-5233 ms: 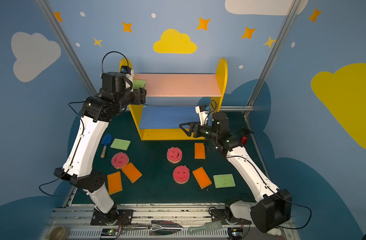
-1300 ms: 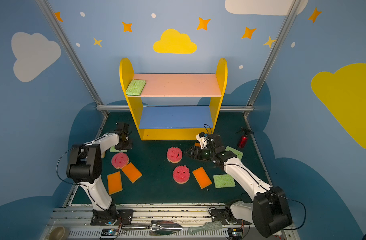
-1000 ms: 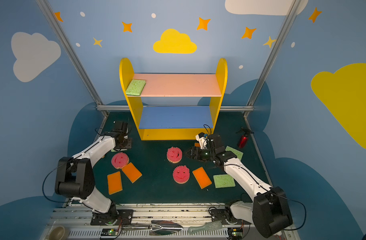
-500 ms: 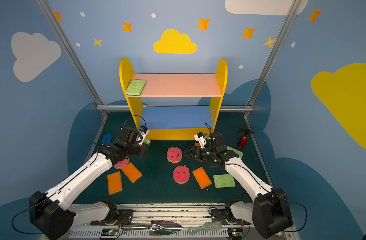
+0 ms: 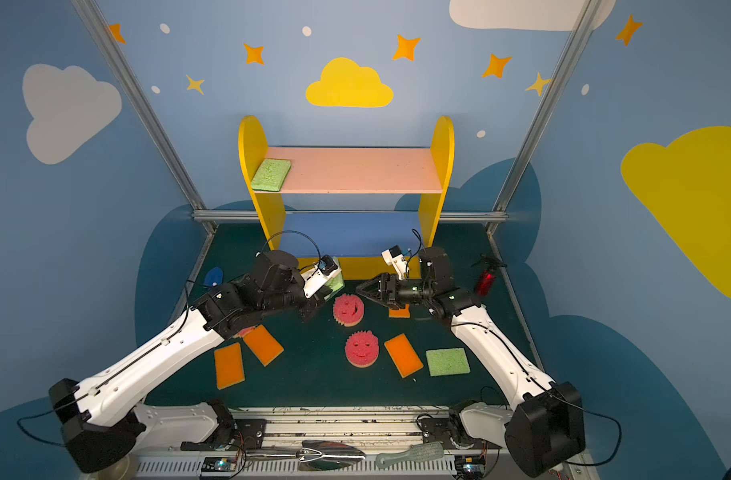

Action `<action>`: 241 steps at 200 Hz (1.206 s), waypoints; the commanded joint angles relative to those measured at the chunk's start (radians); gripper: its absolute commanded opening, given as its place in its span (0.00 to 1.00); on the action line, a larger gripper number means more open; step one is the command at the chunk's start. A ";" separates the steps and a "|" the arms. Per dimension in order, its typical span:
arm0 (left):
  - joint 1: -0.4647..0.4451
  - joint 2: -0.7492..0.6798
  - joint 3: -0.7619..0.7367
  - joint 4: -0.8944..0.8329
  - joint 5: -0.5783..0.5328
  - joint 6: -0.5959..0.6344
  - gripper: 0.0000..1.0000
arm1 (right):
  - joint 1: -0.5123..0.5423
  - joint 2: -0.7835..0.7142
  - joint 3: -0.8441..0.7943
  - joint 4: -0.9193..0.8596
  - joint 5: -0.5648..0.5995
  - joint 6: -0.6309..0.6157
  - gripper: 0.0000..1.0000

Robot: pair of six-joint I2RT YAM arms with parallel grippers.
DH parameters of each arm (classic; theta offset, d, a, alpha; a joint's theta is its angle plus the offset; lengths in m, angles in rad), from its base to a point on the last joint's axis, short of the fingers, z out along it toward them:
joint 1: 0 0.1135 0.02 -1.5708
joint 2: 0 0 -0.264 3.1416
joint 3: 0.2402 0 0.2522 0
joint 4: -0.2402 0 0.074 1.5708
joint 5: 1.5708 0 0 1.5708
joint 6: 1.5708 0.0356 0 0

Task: Place and organize the cleaning sponges onto the shelf
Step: 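Lift the green sponge with the left gripper up toward the pink shelf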

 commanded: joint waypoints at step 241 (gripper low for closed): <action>0.229 0.394 0.899 -0.116 -0.006 0.829 0.03 | -0.053 -0.218 -0.220 -0.020 0.098 -0.075 0.63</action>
